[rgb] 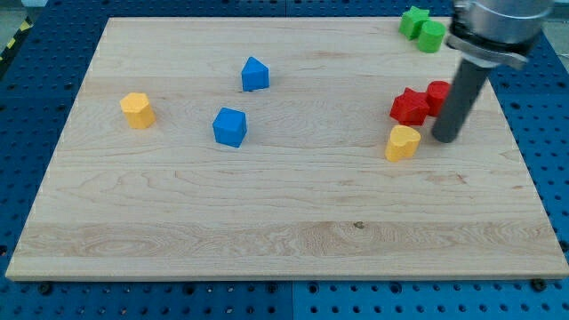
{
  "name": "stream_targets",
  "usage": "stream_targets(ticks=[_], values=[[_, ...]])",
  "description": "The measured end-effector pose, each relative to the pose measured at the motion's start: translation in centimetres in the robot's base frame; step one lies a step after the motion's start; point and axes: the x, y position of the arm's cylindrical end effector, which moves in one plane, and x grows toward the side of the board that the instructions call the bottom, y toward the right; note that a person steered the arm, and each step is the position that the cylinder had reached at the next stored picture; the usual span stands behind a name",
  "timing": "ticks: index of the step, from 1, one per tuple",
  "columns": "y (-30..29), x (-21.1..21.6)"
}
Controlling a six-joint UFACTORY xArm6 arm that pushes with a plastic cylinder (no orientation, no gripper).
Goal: Slide the yellow heart to the blue cube
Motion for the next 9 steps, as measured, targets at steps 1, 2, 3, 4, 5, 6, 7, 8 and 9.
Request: stream_targets(ticks=[1,2,3,4,5,6,7,8,9], values=[[1.2,3.4],[-0.8,4.2],[-4.1,2.1],[-4.7,2.2],[-7.2,2.2],[-10.6,2.2],[-11.3,1.5],[-10.4,-0.2],[-9.9,-1.3]])
